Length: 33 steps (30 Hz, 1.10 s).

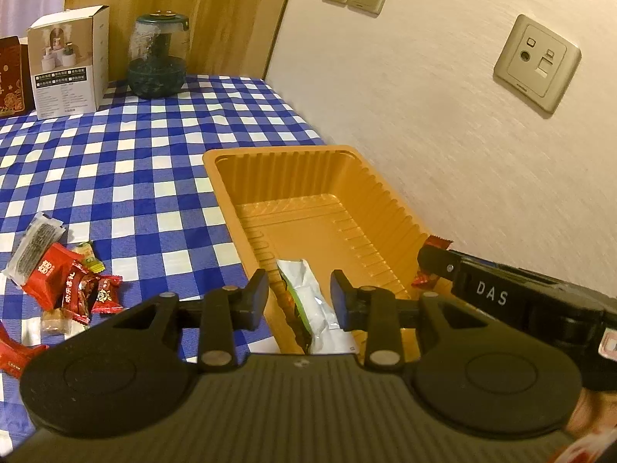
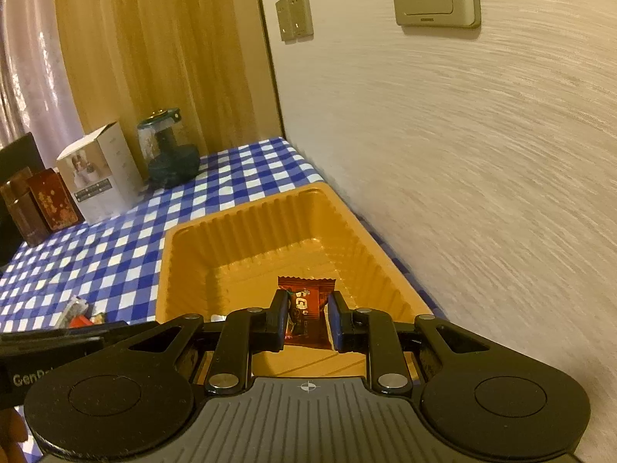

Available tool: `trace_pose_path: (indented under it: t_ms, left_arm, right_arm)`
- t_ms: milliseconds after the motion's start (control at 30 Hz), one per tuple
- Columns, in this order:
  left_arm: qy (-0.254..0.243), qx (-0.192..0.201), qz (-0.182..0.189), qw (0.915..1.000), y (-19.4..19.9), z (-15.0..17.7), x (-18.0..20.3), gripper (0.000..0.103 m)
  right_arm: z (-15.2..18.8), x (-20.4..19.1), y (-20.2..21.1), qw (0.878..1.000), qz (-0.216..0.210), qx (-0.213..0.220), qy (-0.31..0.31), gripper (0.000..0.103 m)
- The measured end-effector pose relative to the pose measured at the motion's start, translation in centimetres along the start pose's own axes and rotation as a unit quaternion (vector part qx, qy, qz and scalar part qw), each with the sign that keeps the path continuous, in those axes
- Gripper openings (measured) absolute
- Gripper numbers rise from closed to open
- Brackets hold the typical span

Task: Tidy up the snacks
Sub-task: 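Carry both snacks into the orange tray and open both tools, then withdraw both open tools from the tray back over the snack pile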

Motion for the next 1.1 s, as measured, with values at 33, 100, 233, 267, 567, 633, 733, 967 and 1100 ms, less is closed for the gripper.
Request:
trace_pose_path:
  t_ms: [33, 100, 233, 267, 567, 633, 733, 967, 1100]
  left_arm:
    - [0.001, 0.0, 0.0, 1.0, 0.0, 0.0, 0.0, 0.032]
    - [0.0, 0.001, -0.002, 1.0, 0.1, 0.0, -0.2, 0.033]
    - [0.002, 0.003, -0.006, 1.0, 0.4, 0.3, -0.6, 0.034]
    - [0.003, 0.003, -0.007, 1.0, 0.5, 0.3, -0.7, 0.034]
    - [0.006, 0.004, -0.018, 0.9998, 2.3, 1.5, -1.6, 0.038]
    - [0.007, 0.005, -0.022, 0.9997, 3.1, 1.8, -1.8, 0.04]
    - [0.01, 0.008, -0.026, 0.9996, 4.3, 2.3, -2.2, 0.043]
    - [0.019, 0.024, -0.039, 0.9988, 7.9, 3.2, -3.4, 0.059]
    - [0.023, 0.033, -0.045, 0.9982, 10.0, 3.8, -4.4, 0.062]
  right_arm:
    - [-0.1, 0.0, 0.0, 1.0, -0.008, 0.003, -0.005, 0.023]
    - [-0.3, 0.2, -0.2, 1.0, -0.022, 0.0, -0.019, 0.028]
    - [-0.6, 0.8, 0.2, 0.999, -0.03, 0.013, -0.041, 0.065]
    - [-0.6, 0.8, 0.3, 0.999, -0.027, 0.014, -0.042, 0.065]
    - [0.2, 0.3, 2.2, 0.999, -0.021, 0.009, -0.038, 0.065]
    - [0.5, -0.2, 2.9, 0.999, -0.021, 0.009, -0.036, 0.065]
    - [0.7, -1.1, 3.9, 0.999, -0.021, 0.009, -0.031, 0.065]
    - [1.6, -3.7, 6.3, 0.999, -0.029, 0.012, -0.013, 0.065]
    - [2.3, -5.5, 7.3, 0.999, -0.037, 0.011, -0.006, 0.065]
Point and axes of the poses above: each gripper's, at about its wrist camera, not at the fingertips, and y roughly against the way its jaws point, x to its right, z to its underside, the point moved 5 cm from there along -y, roughly the way its jaws point, and after that the axes turned 7 degrees about -x, right-handed, at the moved point
